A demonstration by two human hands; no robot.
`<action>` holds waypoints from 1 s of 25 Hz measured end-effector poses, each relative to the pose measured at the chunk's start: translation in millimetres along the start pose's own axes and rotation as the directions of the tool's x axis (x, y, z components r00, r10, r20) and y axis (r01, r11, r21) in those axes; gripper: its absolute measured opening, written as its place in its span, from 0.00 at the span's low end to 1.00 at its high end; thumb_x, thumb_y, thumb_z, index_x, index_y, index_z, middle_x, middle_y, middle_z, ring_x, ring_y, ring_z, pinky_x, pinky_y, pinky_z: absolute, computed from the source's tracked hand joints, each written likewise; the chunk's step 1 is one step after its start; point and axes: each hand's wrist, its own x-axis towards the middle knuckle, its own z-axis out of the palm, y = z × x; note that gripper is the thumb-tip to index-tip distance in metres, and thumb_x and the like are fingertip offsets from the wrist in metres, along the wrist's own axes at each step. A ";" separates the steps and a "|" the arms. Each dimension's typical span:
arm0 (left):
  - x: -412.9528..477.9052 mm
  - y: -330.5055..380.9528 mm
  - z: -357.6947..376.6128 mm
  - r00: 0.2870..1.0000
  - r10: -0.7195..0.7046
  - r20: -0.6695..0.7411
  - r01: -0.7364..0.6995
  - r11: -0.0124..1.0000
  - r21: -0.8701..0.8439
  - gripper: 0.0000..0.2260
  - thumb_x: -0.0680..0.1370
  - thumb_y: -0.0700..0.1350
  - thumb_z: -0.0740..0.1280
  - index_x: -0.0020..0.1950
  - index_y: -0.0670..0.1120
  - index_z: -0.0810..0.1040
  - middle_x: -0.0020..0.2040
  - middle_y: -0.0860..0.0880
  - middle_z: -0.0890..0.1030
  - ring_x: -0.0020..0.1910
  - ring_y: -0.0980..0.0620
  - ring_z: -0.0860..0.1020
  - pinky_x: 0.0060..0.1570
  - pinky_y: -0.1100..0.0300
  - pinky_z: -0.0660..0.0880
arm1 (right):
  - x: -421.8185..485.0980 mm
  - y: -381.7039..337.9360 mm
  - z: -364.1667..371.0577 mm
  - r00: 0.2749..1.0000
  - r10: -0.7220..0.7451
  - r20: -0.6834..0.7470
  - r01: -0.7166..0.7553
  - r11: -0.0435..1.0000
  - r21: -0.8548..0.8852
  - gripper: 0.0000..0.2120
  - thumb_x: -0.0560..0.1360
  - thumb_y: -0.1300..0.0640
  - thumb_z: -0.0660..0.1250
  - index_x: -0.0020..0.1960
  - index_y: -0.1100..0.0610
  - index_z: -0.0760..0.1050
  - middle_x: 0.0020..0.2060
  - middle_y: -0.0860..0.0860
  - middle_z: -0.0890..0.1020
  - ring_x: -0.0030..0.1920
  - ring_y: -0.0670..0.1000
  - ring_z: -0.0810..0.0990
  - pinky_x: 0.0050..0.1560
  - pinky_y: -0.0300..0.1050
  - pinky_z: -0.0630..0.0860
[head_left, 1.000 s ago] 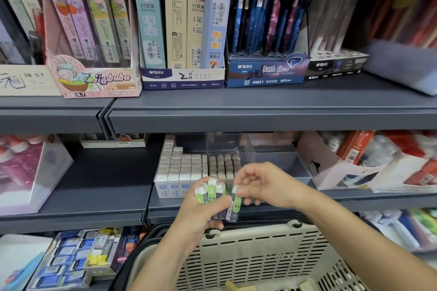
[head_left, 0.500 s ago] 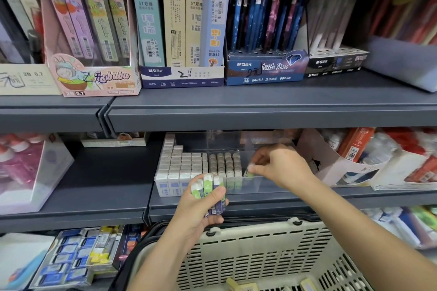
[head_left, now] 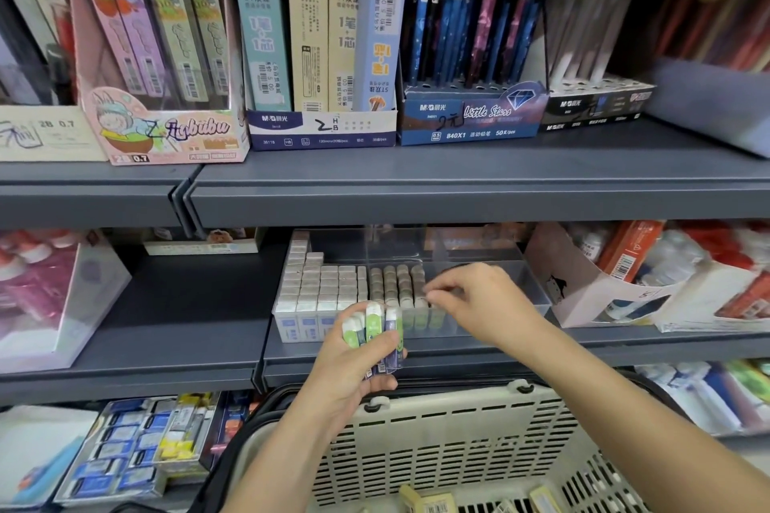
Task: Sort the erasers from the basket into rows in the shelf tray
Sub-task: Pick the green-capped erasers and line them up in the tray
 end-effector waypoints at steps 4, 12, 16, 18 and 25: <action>-2.7 0.5 1.7 0.999 0.014 0.049 -0.018 0.998 0.064 0.14 0.73 0.36 0.71 0.53 0.52 0.75 0.36 0.49 0.82 0.36 0.50 0.81 0.26 0.60 0.74 | -11.6 -15.7 9.1 0.986 -0.077 0.149 0.030 0.954 0.298 0.09 0.76 0.55 0.66 0.54 0.49 0.79 0.40 0.42 0.79 0.30 0.38 0.77 0.41 0.34 0.75; -7.6 3.7 5.6 0.994 0.023 0.109 -0.039 0.989 0.143 0.19 0.73 0.37 0.70 0.60 0.52 0.73 0.44 0.44 0.81 0.36 0.52 0.79 0.28 0.59 0.75 | -17.4 -2.9 -1.3 0.976 -0.056 0.212 -0.054 0.876 0.480 0.04 0.73 0.60 0.69 0.44 0.52 0.76 0.37 0.49 0.81 0.38 0.47 0.82 0.50 0.46 0.80; -7.4 3.0 5.9 0.997 0.015 0.079 -0.027 0.987 0.158 0.13 0.75 0.37 0.68 0.59 0.41 0.73 0.45 0.48 0.85 0.41 0.53 0.83 0.26 0.61 0.75 | 0.1 14.6 -25.4 0.998 0.057 -0.017 -0.047 0.932 0.360 0.03 0.73 0.57 0.70 0.44 0.49 0.79 0.39 0.45 0.82 0.41 0.47 0.82 0.52 0.44 0.77; -6.7 2.3 6.5 0.998 0.016 0.053 -0.025 0.985 0.169 0.10 0.76 0.35 0.66 0.57 0.41 0.73 0.44 0.47 0.83 0.41 0.53 0.83 0.26 0.60 0.76 | 9.6 19.0 -34.2 0.981 0.029 -0.192 0.004 0.986 0.165 0.03 0.73 0.56 0.70 0.44 0.49 0.81 0.38 0.41 0.81 0.41 0.46 0.80 0.47 0.39 0.74; -4.7 0.8 6.4 1.000 0.012 -0.009 -0.011 0.987 0.160 0.09 0.75 0.34 0.66 0.54 0.44 0.74 0.46 0.46 0.78 0.40 0.54 0.83 0.25 0.61 0.76 | 21.7 22.9 -9.4 0.993 -0.007 -0.118 -0.008 0.992 -0.123 0.05 0.73 0.51 0.67 0.48 0.45 0.80 0.48 0.44 0.84 0.48 0.50 0.81 0.52 0.45 0.76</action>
